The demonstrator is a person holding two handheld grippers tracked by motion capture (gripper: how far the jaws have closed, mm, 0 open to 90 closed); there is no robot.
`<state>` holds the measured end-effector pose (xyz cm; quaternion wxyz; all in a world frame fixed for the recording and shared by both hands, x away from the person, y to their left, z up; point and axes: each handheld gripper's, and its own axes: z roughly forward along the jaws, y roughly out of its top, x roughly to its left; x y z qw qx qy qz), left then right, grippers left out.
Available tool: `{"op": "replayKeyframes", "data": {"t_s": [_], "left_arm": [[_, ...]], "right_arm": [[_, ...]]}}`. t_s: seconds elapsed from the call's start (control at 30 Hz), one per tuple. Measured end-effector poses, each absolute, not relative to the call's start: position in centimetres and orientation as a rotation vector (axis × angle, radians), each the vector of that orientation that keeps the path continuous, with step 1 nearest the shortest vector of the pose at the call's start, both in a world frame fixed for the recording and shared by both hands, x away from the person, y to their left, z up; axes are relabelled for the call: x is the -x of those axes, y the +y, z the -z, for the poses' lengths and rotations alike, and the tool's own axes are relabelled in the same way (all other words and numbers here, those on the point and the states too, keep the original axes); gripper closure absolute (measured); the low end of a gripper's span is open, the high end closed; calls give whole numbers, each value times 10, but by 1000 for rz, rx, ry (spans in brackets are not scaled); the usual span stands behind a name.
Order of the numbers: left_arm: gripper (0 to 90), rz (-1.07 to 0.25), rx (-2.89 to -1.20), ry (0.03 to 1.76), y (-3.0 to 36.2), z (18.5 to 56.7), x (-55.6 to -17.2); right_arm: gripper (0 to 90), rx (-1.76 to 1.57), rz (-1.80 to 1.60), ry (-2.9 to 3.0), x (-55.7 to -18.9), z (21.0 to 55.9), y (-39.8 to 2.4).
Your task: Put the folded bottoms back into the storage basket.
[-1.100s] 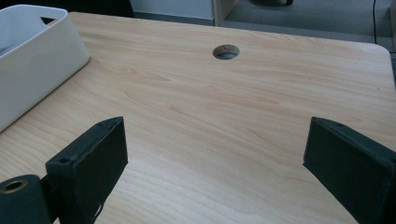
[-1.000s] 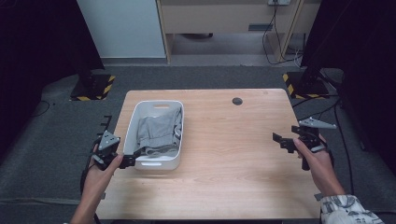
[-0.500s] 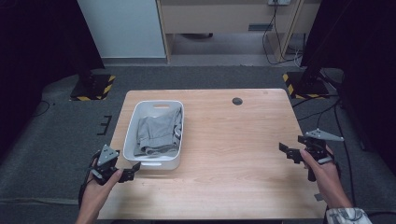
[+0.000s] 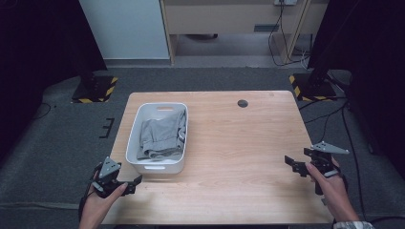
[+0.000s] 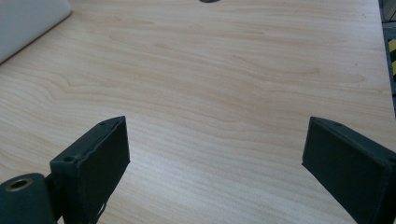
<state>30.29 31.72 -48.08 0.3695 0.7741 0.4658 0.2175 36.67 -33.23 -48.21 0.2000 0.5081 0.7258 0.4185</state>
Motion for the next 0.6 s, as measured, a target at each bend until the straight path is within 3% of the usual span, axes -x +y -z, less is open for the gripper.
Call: {"op": "replayKeyframes", "data": {"t_s": [0.6], "left_arm": [[22,-505,-2023,1243,316,497,-305]], "right_arm": [[73,-1439,-1070,2145,-359,516,-316]]}}
